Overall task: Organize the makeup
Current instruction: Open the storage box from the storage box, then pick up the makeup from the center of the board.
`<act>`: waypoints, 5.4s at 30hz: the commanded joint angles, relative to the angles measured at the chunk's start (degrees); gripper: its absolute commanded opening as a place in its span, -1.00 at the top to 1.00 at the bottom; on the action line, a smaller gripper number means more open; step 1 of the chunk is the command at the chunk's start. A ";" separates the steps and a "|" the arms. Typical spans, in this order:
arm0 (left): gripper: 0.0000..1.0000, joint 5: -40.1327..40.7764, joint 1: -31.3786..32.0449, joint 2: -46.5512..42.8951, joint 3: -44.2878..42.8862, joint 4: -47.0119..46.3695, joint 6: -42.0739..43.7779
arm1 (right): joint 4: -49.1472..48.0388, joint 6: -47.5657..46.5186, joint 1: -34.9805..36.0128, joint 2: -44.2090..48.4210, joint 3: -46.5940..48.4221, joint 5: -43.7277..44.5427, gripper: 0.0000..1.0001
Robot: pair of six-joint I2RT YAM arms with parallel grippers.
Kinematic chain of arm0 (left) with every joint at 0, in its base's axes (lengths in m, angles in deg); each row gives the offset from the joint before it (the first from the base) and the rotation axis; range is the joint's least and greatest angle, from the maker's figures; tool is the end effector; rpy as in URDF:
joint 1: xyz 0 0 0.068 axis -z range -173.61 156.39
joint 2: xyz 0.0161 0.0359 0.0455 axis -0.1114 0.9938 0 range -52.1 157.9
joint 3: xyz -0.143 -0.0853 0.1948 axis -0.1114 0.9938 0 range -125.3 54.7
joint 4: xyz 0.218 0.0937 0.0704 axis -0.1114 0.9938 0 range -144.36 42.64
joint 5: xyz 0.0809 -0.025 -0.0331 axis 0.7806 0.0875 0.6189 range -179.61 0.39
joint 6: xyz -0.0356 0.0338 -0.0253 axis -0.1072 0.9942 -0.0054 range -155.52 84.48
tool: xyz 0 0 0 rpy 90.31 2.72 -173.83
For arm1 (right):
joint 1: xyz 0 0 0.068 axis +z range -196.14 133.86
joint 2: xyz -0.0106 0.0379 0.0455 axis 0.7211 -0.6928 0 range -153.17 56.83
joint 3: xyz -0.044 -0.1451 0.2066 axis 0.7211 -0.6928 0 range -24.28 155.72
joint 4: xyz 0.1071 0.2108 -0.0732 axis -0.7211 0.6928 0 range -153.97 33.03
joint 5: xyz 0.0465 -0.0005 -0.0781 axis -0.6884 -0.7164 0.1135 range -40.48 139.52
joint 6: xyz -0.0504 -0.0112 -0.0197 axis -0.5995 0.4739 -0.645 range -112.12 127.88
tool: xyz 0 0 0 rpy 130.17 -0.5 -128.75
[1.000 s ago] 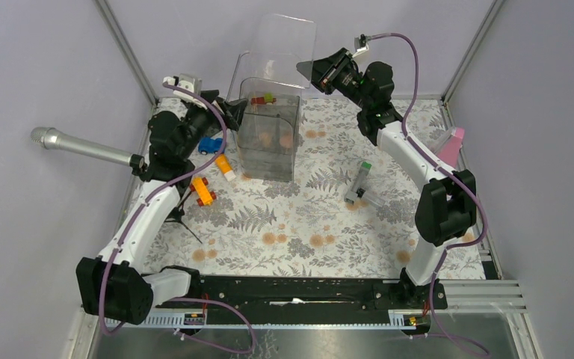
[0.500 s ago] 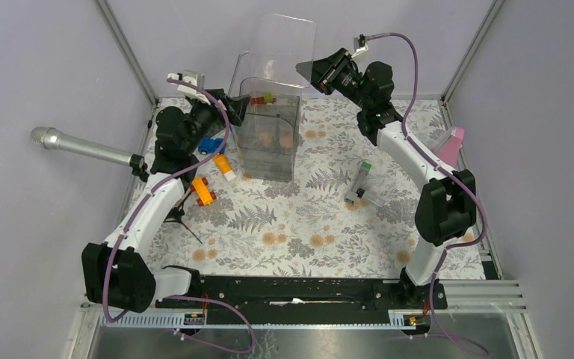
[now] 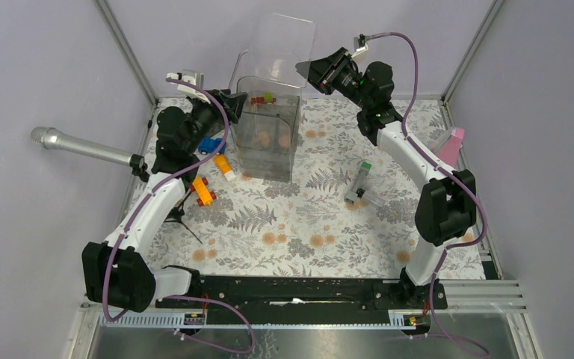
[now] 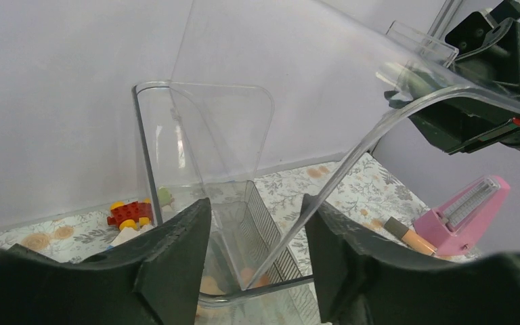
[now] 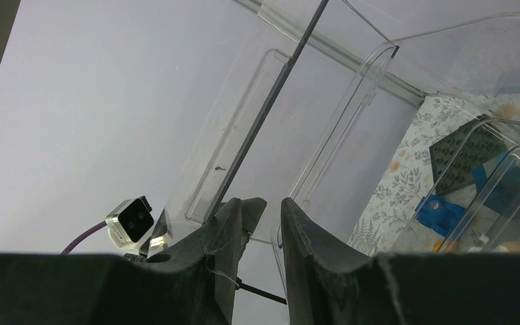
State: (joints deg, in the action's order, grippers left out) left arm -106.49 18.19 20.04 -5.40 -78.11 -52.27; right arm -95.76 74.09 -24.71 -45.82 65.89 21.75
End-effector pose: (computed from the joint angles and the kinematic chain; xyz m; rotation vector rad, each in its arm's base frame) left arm 0.2811 -0.0699 0.3815 0.1916 1.3897 -0.6165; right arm 0.3779 0.1672 0.3988 0.0804 1.4518 1.5854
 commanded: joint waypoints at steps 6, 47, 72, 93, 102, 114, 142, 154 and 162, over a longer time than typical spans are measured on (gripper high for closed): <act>0.13 2.90 -0.42 -0.12 -2.31 -3.63 -0.99 | -2.31 -1.18 -0.16 2.08 1.58 -1.36 0.27; 0.07 3.38 -3.33 1.24 -5.11 -1.18 -8.27 | -2.90 -3.02 -1.97 5.96 -5.25 -1.49 0.21; 0.87 1.34 -6.44 3.60 -6.61 -1.08 -12.10 | -4.13 -3.11 -2.75 6.99 -8.40 -1.76 0.18; 0.18 0.18 -9.24 3.51 -5.06 -2.17 -12.95 | -5.40 -2.41 -3.02 6.94 -9.75 -2.11 0.16; -0.26 -0.09 -9.58 3.97 -4.19 -2.44 -13.00 | -5.68 -2.65 -3.06 7.48 -10.99 -2.12 0.15; -0.73 -2.73 -9.68 5.04 -3.56 -1.27 -8.78 | 0.05 -9.99 -4.88 12.20 -18.35 -0.67 0.00; -0.98 1.17 -9.68 5.61 -5.04 9.75 -0.47 | 75.92 -86.36 -8.14 13.62 -15.03 16.06 -0.51; -0.98 2.63 -9.68 5.95 -5.14 10.56 -0.39 | 69.41 -102.31 -7.12 14.68 -23.05 13.25 -0.47; -0.98 2.99 -9.68 5.83 -4.97 10.65 -0.30 | 69.46 -103.47 -6.44 9.16 -22.99 23.12 -0.45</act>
State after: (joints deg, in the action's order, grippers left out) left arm -106.25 8.92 26.70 -9.46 -70.50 -54.96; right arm -24.59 -27.76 -31.95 -34.89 42.33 38.25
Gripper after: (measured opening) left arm 0.989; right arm 0.718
